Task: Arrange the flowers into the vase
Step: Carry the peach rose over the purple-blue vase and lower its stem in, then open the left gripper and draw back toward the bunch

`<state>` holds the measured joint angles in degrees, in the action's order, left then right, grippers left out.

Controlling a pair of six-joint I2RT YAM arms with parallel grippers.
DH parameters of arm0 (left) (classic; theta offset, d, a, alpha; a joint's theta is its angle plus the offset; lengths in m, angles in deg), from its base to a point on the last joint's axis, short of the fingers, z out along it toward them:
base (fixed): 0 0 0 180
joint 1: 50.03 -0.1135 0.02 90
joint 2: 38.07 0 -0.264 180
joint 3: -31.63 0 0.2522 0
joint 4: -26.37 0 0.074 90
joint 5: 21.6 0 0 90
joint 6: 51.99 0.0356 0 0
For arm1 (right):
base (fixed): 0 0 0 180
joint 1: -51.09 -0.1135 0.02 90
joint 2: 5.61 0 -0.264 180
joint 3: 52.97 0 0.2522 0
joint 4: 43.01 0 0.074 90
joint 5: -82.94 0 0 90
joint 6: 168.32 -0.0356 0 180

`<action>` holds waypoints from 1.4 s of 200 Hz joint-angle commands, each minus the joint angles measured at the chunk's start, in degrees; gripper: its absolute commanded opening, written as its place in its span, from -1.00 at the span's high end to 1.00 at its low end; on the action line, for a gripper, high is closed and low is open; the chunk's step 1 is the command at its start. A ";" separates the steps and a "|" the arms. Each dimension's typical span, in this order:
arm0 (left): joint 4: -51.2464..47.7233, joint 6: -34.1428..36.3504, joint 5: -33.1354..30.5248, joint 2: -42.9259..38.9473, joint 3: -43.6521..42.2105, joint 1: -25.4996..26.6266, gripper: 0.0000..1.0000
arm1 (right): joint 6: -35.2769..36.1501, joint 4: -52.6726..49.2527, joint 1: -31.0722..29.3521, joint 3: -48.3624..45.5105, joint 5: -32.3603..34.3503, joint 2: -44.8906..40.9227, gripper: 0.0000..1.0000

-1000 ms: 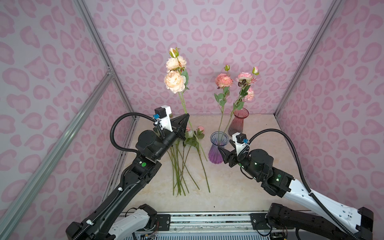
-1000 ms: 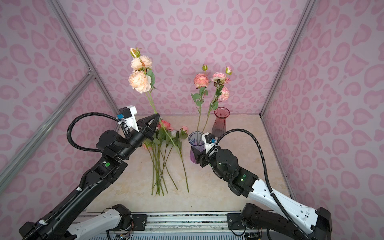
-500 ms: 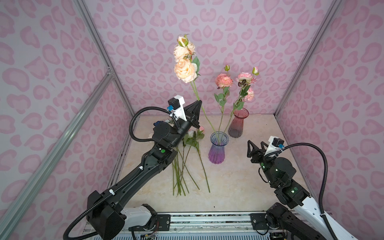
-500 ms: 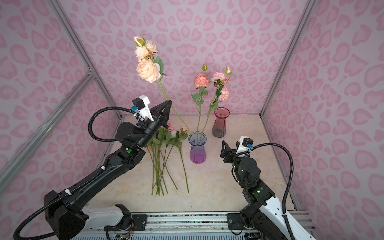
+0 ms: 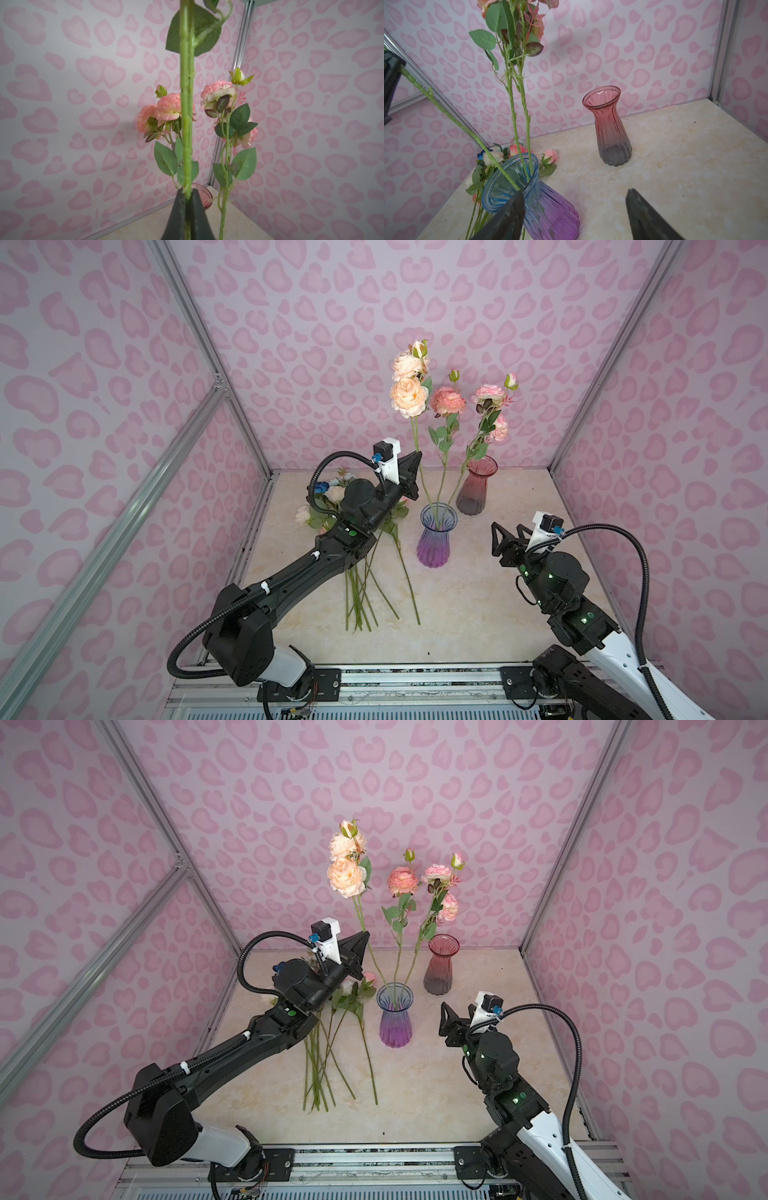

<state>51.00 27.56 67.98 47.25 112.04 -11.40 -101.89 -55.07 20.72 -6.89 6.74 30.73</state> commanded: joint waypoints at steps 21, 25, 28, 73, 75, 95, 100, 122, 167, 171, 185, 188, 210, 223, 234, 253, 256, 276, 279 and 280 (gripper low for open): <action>0.98 -1.14 -1.31 2.42 -3.02 0.96 0.82 | -1.19 0.46 0.05 -1.04 -1.24 0.67 -0.55; 0.79 -1.14 -1.37 2.83 -3.06 1.21 0.81 | -1.24 0.35 0.05 -0.96 -1.38 0.85 -0.55; 0.68 -1.12 -1.29 3.12 -3.00 1.26 0.81 | -1.26 0.33 0.03 -0.94 -1.46 0.92 -0.55; 0.92 -3.03 -1.04 4.66 -3.92 1.61 0.69 | -1.68 0.21 0.05 -0.44 -1.97 1.85 -0.54; 0.86 -3.11 -1.13 4.59 -3.97 1.57 0.68 | -1.68 0.14 0.04 -0.37 -1.95 1.89 -0.54; 0.33 -3.47 -0.96 4.66 -4.75 1.62 0.59 | -1.55 0.01 0.02 -0.40 -1.61 1.67 -0.54; 0.13 -3.70 -0.78 4.67 -4.98 1.62 0.58 | -1.66 0.13 -0.01 -0.54 -1.59 1.64 -0.54; 0.19 -4.29 -0.56 3.78 -6.27 1.62 0.56 | -1.69 0.11 -0.02 -0.26 -1.91 1.89 -0.54; -0.44 -4.65 -1.18 -0.14 -9.66 1.62 0.57 | -2.43 0.33 0.01 -0.59 -2.35 1.80 -0.54; -0.42 -4.39 -0.86 -0.48 -10.03 1.56 0.56 | -2.41 0.37 -0.04 -0.51 -2.52 1.81 -0.54; -1.60 -3.58 -1.15 -1.81 -11.18 1.70 0.56 | -2.44 0.33 0.02 -0.32 -2.98 1.95 -0.54; -1.79 -3.40 -1.48 -2.19 -11.40 1.71 0.56 | -2.43 0.48 0.00 -0.31 -3.06 1.90 -0.54; -2.11 -2.91 -3.58 -5.53 -14.25 1.66 0.56 | -3.13 0.99 0.00 -0.37 -3.62 1.97 -0.54; -3.29 -2.71 -4.37 -7.73 -15.46 1.71 0.55 | -3.10 0.92 0.01 -0.11 -4.59 2.07 -0.54; -5.23 -2.34 -5.52 -9.83 -16.26 1.70 0.55 | -2.51 1.17 -0.04 0.01 -5.83 2.07 -0.53; -11.03 -1.96 -10.49 -13.70 -17.32 1.61 0.53 | -3.52 1.54 -0.24 0.09 -7.22 2.30 -0.51; -11.99 -2.00 -11.48 -14.29 -17.47 1.58 0.53 | -3.58 1.53 -0.28 0.16 -7.48 2.37 -0.51; -20.02 -3.30 -16.90 -18.05 -18.94 0.20 0.57 | -2.81 1.21 -1.71 1.30 -8.86 3.38 -0.42; -21.60 -4.06 -17.45 -18.47 -19.12 -0.32 0.58 | -2.41 1.18 -2.04 1.48 -8.96 3.60 -0.39; -22.04 -4.36 -17.61 -18.59 -19.15 -0.58 0.58 | -2.30 1.15 -2.14 1.55 -8.96 3.67 -0.39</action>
<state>39.92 24.65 58.30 31.51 94.16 -10.00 -104.75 -54.88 20.10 -6.54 0.36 33.49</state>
